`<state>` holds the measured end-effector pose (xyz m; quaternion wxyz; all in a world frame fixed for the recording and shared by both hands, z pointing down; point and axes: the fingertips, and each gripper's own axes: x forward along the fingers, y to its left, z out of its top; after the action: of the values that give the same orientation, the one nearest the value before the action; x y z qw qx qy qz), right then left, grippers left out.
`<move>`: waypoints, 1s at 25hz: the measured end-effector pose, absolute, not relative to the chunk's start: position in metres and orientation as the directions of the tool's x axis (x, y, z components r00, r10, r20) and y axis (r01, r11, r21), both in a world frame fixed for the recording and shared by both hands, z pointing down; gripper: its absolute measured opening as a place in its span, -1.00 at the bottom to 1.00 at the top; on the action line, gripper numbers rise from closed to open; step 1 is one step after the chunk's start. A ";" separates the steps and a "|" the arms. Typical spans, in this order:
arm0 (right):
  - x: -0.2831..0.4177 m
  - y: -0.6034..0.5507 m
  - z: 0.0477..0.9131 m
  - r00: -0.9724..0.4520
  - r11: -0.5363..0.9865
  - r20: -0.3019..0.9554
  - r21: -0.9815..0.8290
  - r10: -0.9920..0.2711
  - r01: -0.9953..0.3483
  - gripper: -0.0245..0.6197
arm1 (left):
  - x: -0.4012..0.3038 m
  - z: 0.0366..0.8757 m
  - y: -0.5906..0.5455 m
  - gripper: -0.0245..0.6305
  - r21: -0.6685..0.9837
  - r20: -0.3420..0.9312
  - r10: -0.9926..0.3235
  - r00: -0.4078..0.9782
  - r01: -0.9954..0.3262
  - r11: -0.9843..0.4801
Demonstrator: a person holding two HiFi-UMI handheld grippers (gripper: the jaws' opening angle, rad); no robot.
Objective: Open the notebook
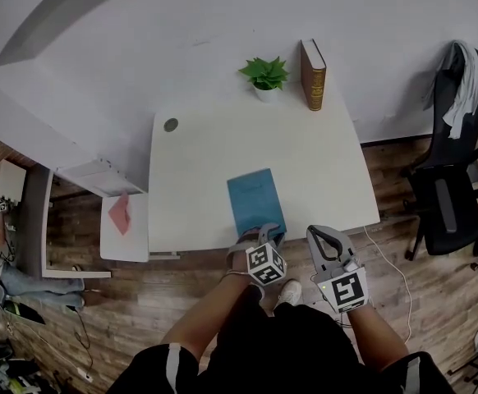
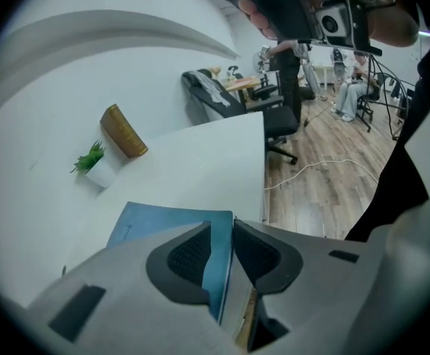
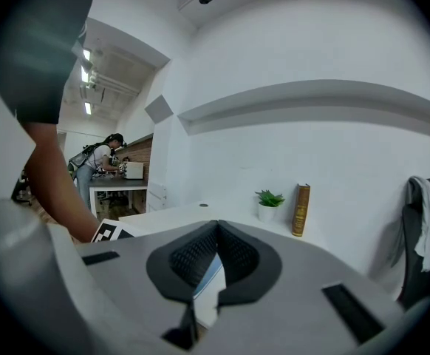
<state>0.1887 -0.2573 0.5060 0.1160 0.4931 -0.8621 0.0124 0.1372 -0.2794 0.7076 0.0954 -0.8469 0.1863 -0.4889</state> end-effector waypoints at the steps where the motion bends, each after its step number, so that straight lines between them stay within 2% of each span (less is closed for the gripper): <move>1: 0.189 -0.257 0.506 -0.485 0.512 0.214 0.092 -0.848 -0.854 -0.92 | 0.138 0.708 -0.279 -0.63 -0.352 0.795 -0.409 0.449 -0.208 -0.913; 14: 0.180 -0.255 0.508 -0.487 0.506 0.206 0.051 -0.849 -0.861 -0.92 | 0.143 0.708 -0.276 -0.74 -0.370 0.806 -0.389 0.446 -0.132 -0.920; 18: 0.173 -0.253 0.507 -0.496 0.521 0.215 0.077 -0.841 -0.850 -0.92 | 0.140 0.701 -0.274 -0.86 -0.308 0.776 -0.374 0.508 -0.211 -0.928; 25: 0.167 -0.243 0.503 -0.500 0.524 0.218 0.070 -0.838 -0.849 -0.92 | 0.130 0.666 -0.277 -0.90 -0.174 0.644 -0.413 0.644 -0.402 -0.899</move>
<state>0.1666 -0.2425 0.5033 0.1129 0.4873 -0.8656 0.0230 0.1300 -0.2770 0.6664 0.0076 -0.9067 0.2246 -0.3569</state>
